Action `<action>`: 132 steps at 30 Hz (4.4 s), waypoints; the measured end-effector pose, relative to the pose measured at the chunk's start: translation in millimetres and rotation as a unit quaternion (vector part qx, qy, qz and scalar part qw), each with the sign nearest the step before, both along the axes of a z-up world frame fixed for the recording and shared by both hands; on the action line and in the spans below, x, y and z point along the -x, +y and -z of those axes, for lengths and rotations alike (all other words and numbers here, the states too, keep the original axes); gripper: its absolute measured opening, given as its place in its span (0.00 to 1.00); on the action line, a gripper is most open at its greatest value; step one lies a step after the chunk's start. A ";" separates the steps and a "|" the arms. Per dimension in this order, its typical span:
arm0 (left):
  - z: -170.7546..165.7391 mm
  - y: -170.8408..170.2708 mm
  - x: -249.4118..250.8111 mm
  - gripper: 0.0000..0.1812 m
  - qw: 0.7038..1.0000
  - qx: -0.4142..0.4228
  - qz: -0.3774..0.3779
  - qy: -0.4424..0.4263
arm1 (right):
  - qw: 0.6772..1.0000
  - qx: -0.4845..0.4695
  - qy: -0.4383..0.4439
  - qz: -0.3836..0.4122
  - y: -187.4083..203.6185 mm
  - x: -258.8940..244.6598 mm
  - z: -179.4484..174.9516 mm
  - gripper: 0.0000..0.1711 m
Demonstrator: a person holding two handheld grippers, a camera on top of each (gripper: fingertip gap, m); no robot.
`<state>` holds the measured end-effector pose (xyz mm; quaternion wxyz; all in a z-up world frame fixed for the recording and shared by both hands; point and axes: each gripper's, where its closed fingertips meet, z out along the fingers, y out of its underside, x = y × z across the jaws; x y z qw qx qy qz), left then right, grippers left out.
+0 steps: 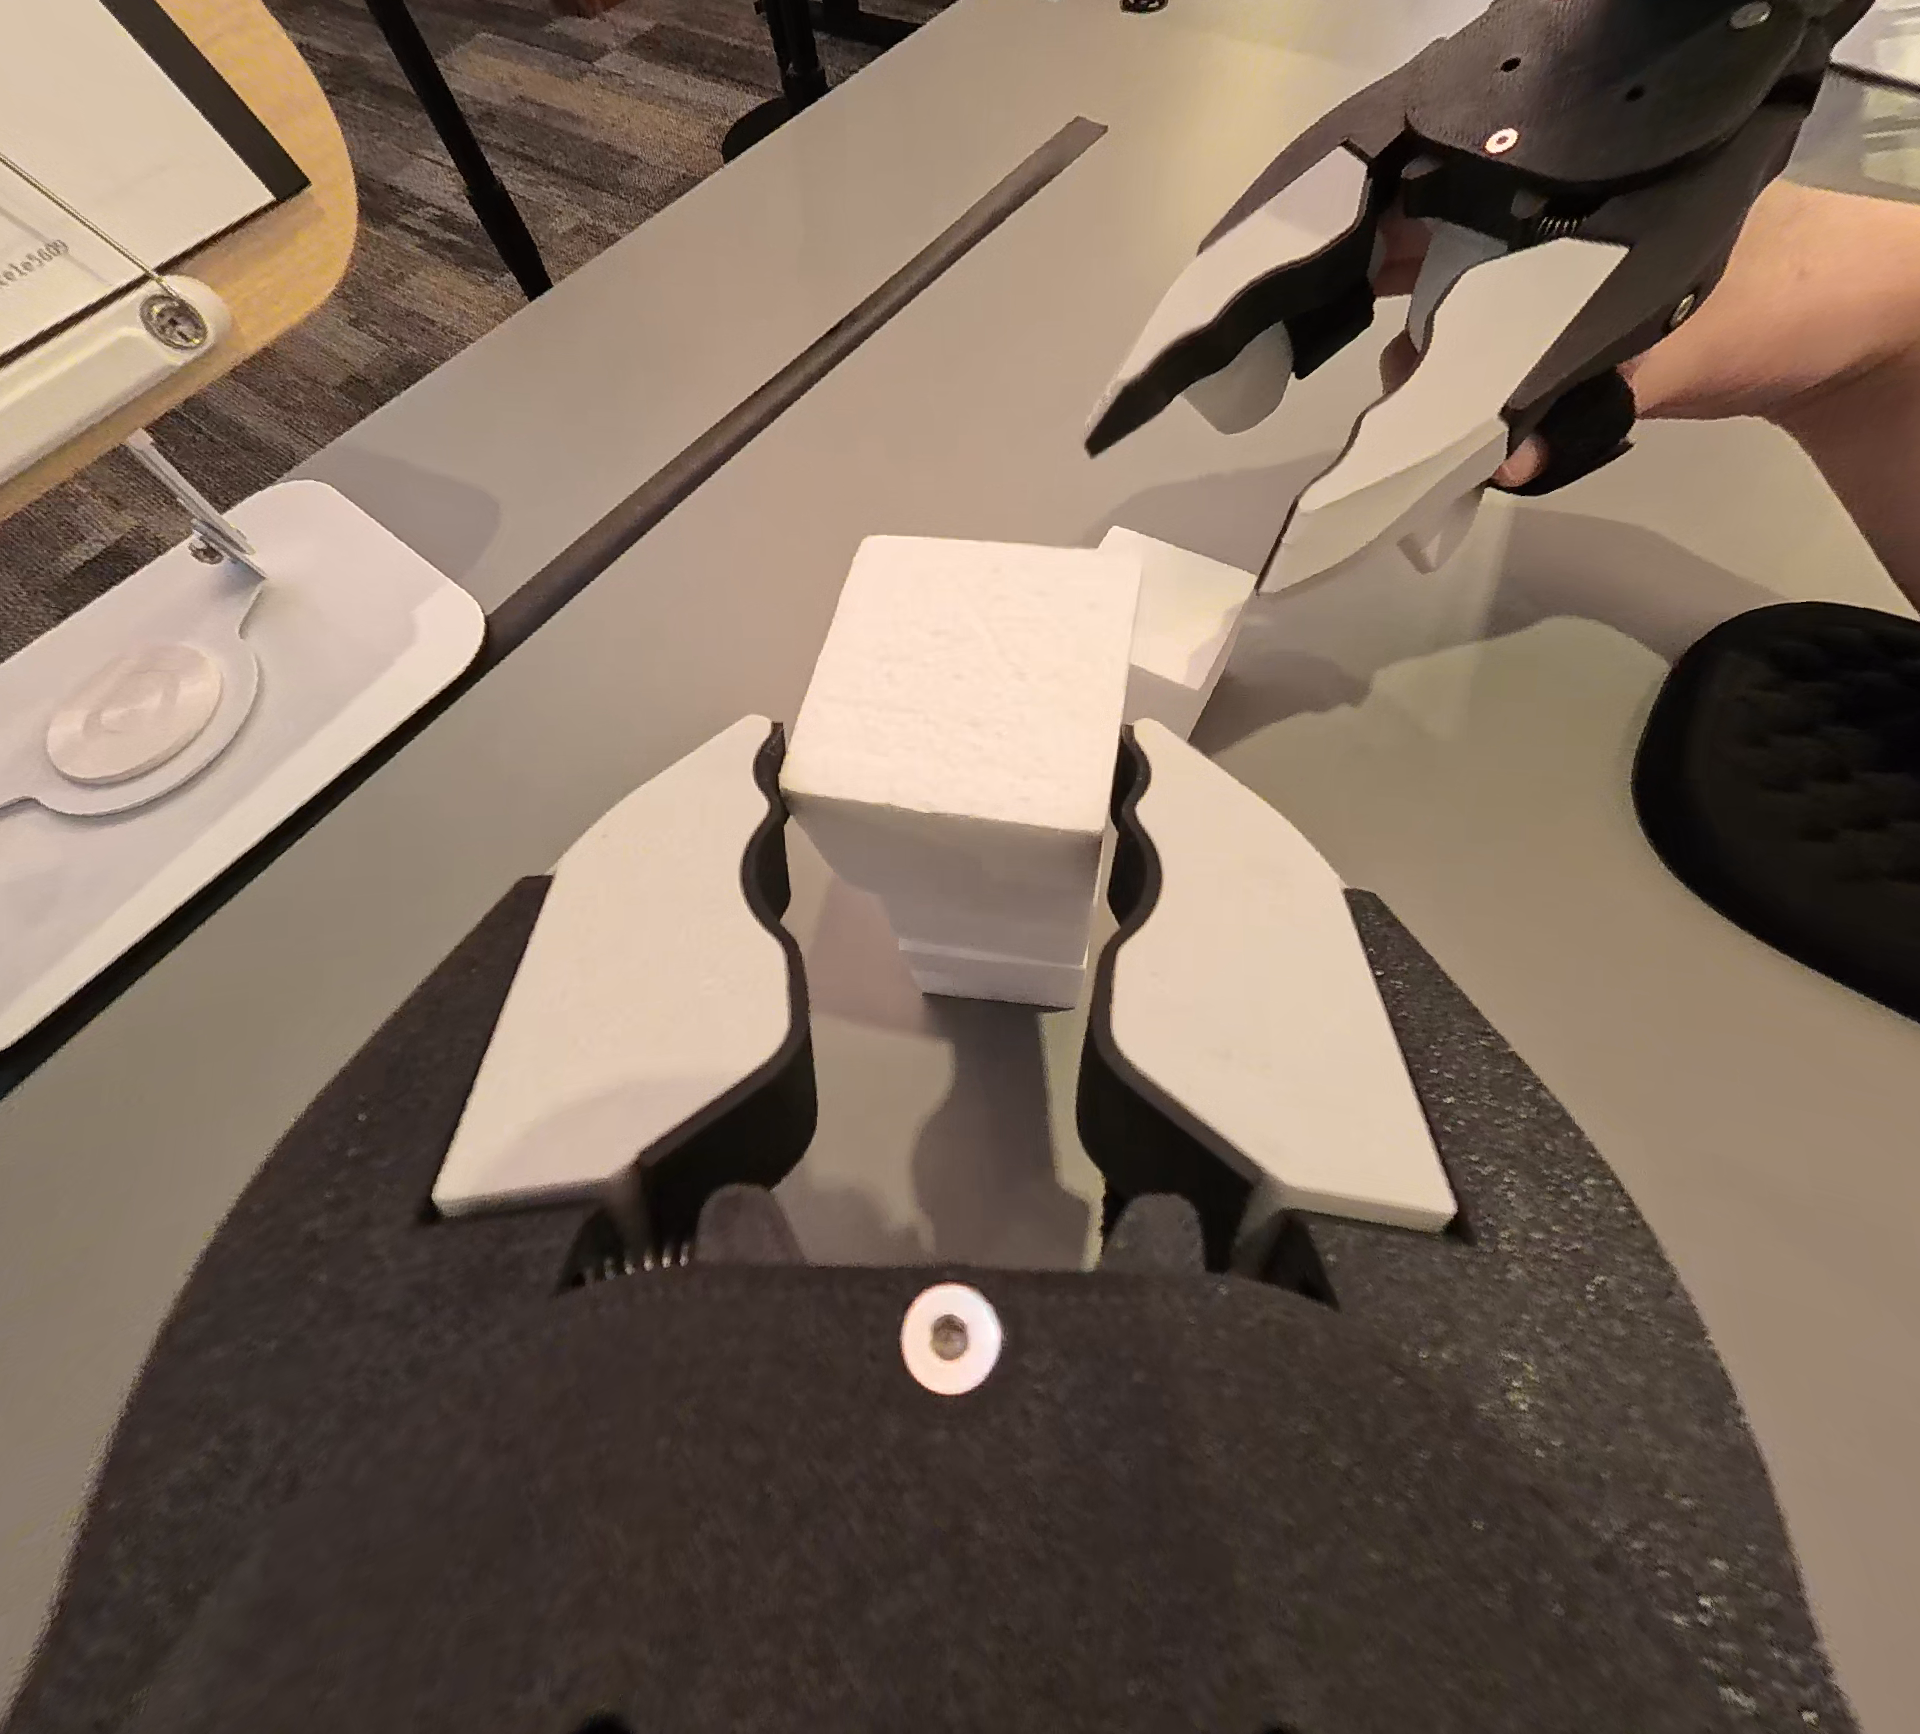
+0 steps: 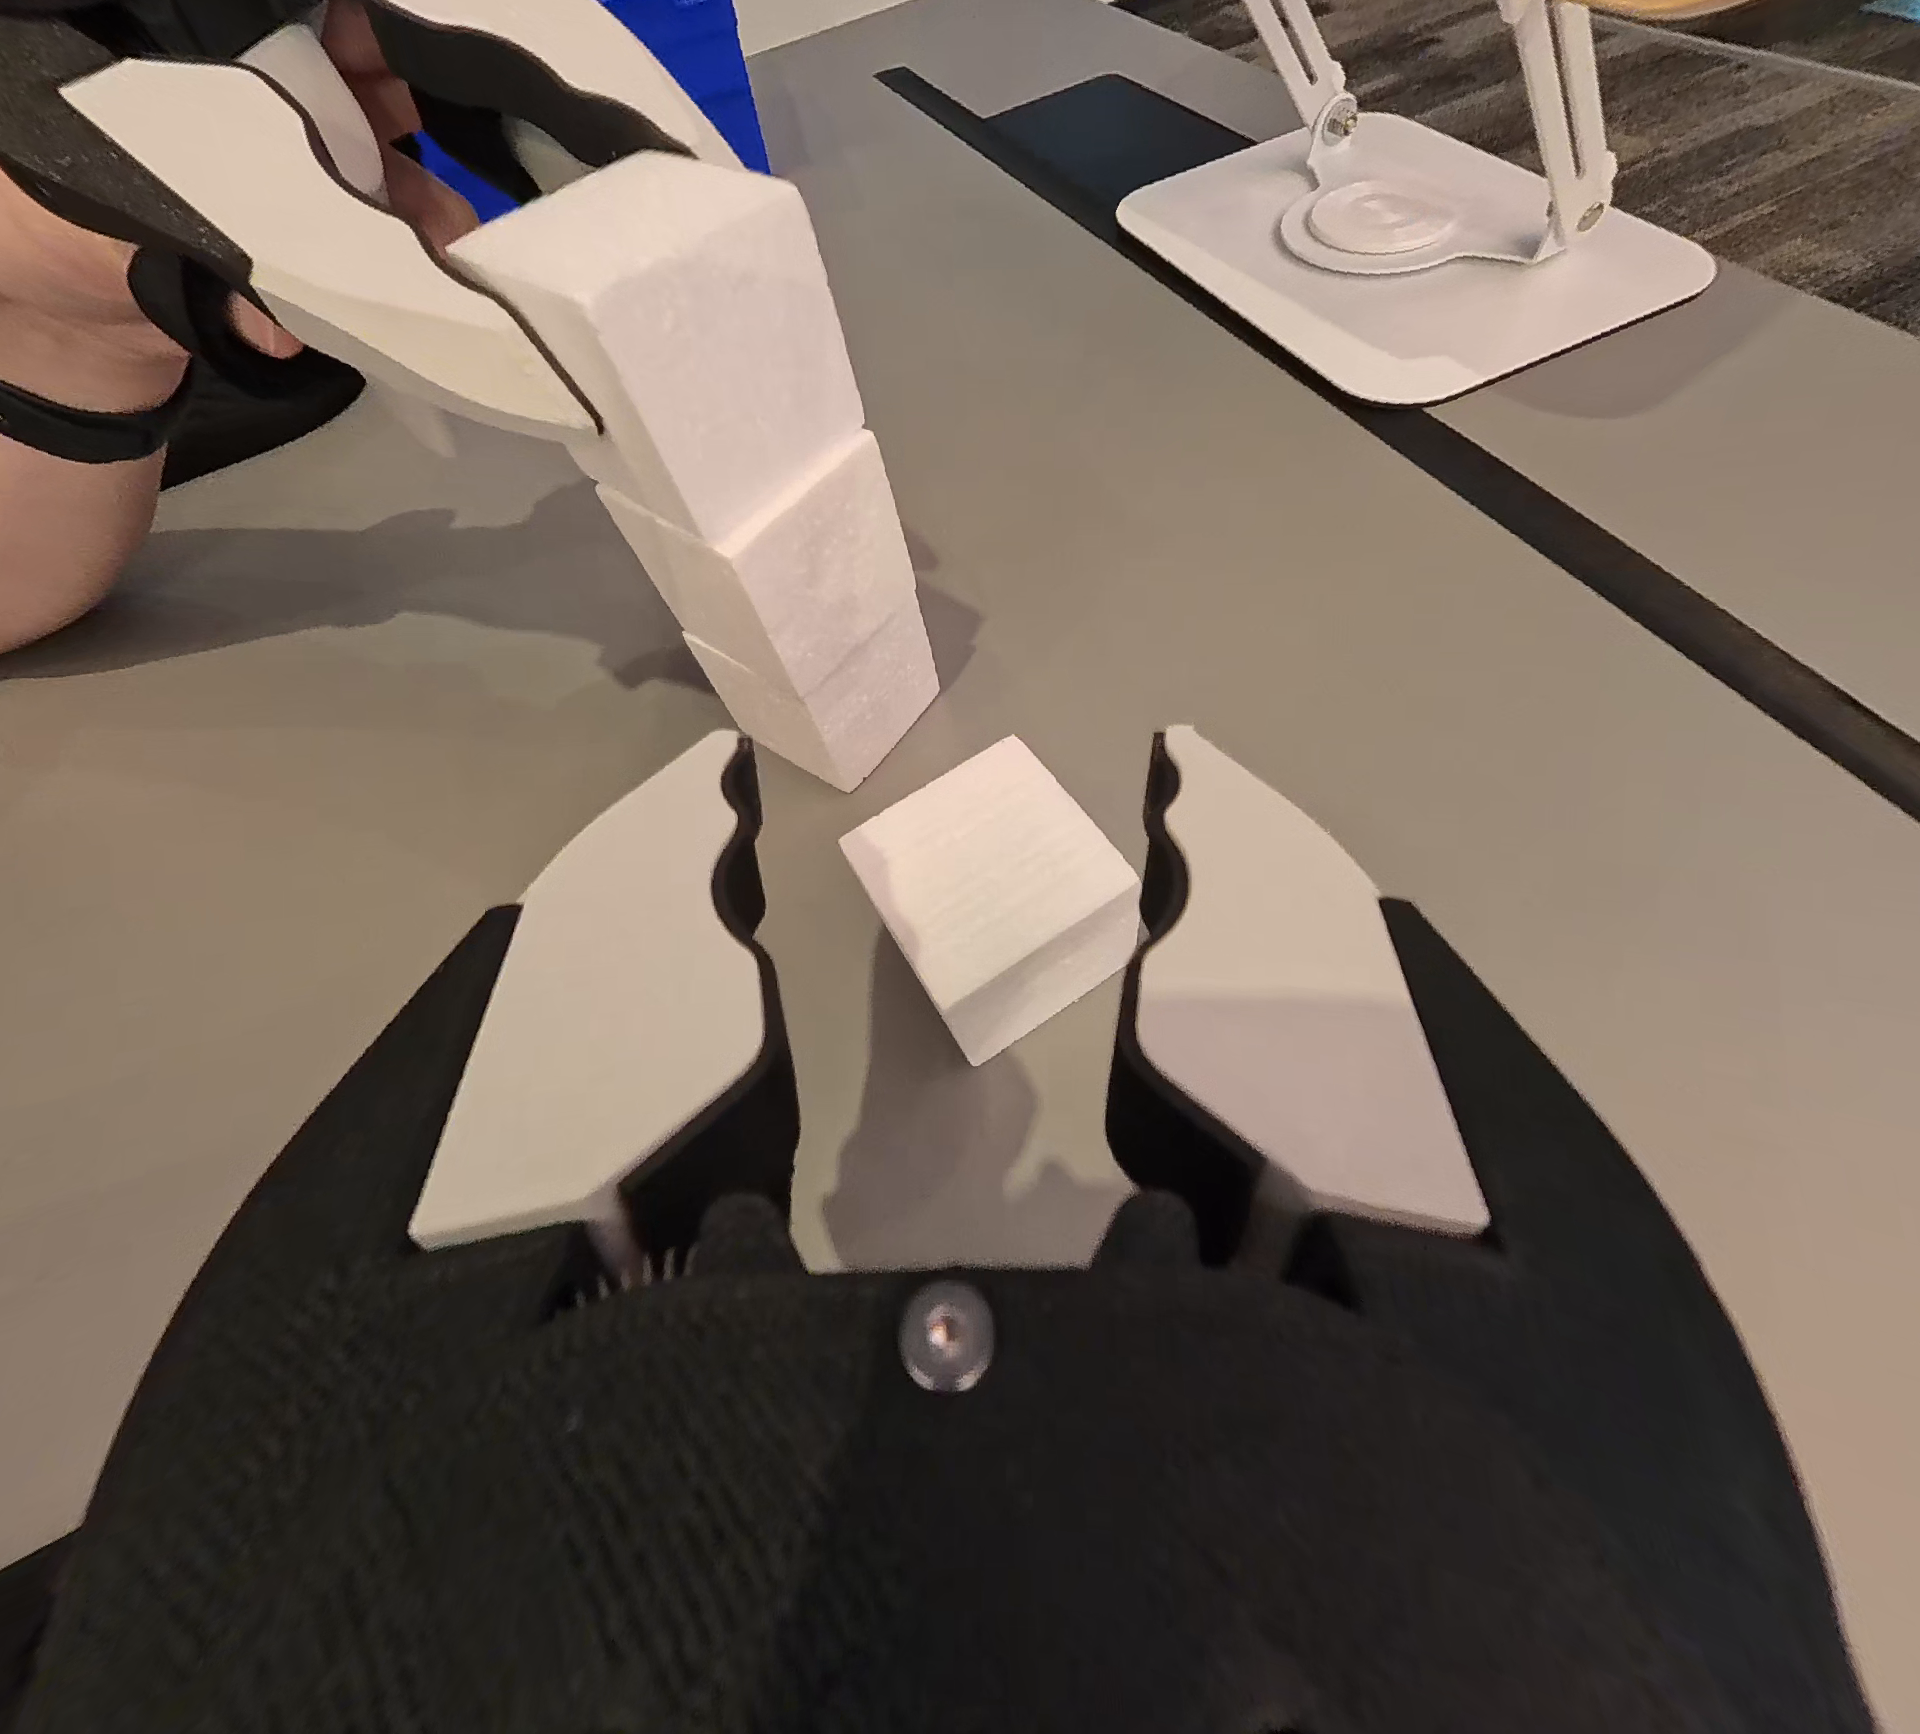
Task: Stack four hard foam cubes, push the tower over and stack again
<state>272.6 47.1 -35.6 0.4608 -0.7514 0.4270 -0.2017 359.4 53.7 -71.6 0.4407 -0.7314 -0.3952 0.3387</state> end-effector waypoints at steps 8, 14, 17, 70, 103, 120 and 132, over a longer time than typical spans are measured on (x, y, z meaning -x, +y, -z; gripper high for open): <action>3.2 -0.5 -1.2 0.43 1.000 0.006 -0.001 -0.002 | 0.999 0.017 -0.034 0.002 0.2 0.9 15.6 0.43; -28.0 8.2 19.6 0.46 0.998 -0.044 -0.041 -0.028 | 0.987 0.013 -0.096 0.128 25.7 -4.7 7.2 0.48; -48.2 24.5 50.0 0.48 0.988 -0.093 -0.118 -0.027 | 0.966 0.027 -0.140 0.217 35.2 -8.0 -2.3 0.47; 91.3 151.9 30.2 0.44 0.993 -0.006 0.120 0.019 | 0.946 0.076 -0.207 0.237 28.9 -51.7 12.8 0.46; -37.0 56.5 43.8 0.33 0.995 0.022 -0.001 -0.097 | 0.941 0.064 -0.238 0.231 24.6 -49.4 15.5 0.43; -23.6 -0.2 -4.6 0.33 1.000 0.001 0.000 0.000 | 0.942 0.050 -0.229 0.239 25.0 -52.0 4.7 0.43; -5.6 -1.5 -6.3 0.33 1.000 0.019 -0.005 0.023 | 0.941 0.053 -0.228 0.243 25.3 -56.3 4.7 0.44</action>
